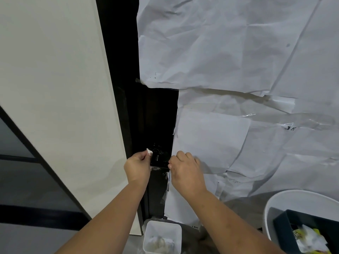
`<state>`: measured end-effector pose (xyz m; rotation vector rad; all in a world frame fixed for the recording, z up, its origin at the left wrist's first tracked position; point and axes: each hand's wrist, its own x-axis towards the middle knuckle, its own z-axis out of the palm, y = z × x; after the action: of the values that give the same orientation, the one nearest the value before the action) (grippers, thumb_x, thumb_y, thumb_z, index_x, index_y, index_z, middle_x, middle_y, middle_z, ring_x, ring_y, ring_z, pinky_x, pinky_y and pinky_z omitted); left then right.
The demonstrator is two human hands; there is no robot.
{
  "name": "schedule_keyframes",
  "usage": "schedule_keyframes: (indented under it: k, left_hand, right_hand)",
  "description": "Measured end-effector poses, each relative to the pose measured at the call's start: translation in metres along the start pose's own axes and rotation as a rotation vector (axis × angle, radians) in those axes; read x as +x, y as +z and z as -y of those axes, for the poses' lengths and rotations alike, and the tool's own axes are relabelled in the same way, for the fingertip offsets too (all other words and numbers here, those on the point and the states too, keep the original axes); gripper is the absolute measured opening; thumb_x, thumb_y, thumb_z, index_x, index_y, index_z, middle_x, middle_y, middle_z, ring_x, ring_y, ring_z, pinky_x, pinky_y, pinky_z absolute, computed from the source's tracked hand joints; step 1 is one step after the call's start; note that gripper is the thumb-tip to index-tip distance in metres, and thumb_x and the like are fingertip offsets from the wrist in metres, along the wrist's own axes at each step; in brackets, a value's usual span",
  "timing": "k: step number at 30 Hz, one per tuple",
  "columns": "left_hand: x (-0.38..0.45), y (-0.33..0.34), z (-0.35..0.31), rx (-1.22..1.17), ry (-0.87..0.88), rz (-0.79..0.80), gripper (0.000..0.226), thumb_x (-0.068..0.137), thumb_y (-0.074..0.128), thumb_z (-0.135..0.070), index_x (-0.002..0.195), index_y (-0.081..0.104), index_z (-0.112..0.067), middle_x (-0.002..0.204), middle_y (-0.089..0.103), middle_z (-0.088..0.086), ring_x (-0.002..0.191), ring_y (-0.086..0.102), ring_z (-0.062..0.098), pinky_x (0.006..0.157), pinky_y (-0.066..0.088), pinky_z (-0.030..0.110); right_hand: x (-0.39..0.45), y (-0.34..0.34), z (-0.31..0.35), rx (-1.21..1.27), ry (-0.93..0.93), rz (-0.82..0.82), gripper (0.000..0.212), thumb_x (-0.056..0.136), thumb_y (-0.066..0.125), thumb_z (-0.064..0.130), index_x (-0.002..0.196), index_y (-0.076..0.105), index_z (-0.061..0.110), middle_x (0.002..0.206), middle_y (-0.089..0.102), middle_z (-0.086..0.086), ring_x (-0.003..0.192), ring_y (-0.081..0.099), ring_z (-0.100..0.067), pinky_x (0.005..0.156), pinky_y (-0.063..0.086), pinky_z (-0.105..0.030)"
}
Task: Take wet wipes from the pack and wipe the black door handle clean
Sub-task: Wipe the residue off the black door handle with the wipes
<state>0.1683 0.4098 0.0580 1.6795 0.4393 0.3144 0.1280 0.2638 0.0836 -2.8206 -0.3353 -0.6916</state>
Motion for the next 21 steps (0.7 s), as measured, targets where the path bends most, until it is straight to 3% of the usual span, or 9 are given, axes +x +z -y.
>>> schedule_keyframes:
  k: [3,6,9,12,16,21]
  left_hand:
    - [0.0,0.003,0.008,-0.186,-0.203,0.078,0.017,0.091,0.067,-0.007,0.107,0.072,-0.008,0.092,0.073,0.003,0.089,0.069,0.02,0.087,0.055,0.031]
    - [-0.003,0.004,0.005,-0.53,-0.468,0.185,0.021,0.093,0.057,0.006,0.11,0.064,-0.003,0.097,0.072,0.015,0.085,0.071,0.025,0.072,0.06,0.031]
    - [0.003,0.006,0.009,-0.72,-0.624,0.296,0.03,0.098,0.044,0.008,0.123,0.058,-0.001,0.115,0.068,0.021,0.101,0.07,0.029,0.08,0.061,0.034]
    - [0.004,0.009,0.009,-0.786,-0.654,0.312,0.036,0.096,0.043,0.012,0.128,0.053,-0.002,0.119,0.067,0.022,0.104,0.07,0.028,0.084,0.059,0.034]
    - [0.0,0.016,0.008,-0.83,-0.632,0.207,0.03,0.094,0.055,0.007,0.12,0.054,-0.007,0.105,0.069,0.014,0.081,0.073,0.013,0.072,0.061,0.026]
    - [-0.013,0.027,0.008,-0.826,-0.538,0.195,0.045,0.085,0.067,0.008,0.123,0.055,-0.012,0.098,0.07,0.012,0.081,0.069,0.017,0.067,0.059,0.024]
  right_hand:
    - [0.0,0.002,-0.002,0.004,0.003,0.008,0.007,0.087,0.059,0.018,0.08,0.058,0.02,0.08,0.052,0.005,0.073,0.048,-0.018,0.065,0.041,-0.034]
    - [0.0,0.002,-0.003,0.004,-0.004,0.002,0.006,0.087,0.059,0.019,0.081,0.058,0.021,0.08,0.051,0.005,0.072,0.048,-0.019,0.065,0.042,-0.035]
    - [0.0,0.001,-0.004,0.006,-0.017,-0.003,0.008,0.087,0.059,0.02,0.079,0.057,0.02,0.079,0.051,0.005,0.072,0.048,-0.019,0.064,0.042,-0.035]
    - [0.001,0.001,-0.006,0.016,-0.018,0.006,0.009,0.087,0.059,0.02,0.079,0.057,0.02,0.08,0.051,0.005,0.072,0.048,-0.02,0.064,0.042,-0.036]
    - [0.002,0.0,-0.006,0.008,-0.028,0.013,0.009,0.083,0.063,0.019,0.077,0.057,0.021,0.079,0.05,0.006,0.072,0.048,-0.019,0.063,0.041,-0.034]
    - [0.003,-0.001,-0.006,0.021,-0.04,0.013,0.005,0.084,0.061,0.02,0.081,0.057,0.022,0.08,0.05,0.005,0.072,0.048,-0.02,0.062,0.041,-0.035]
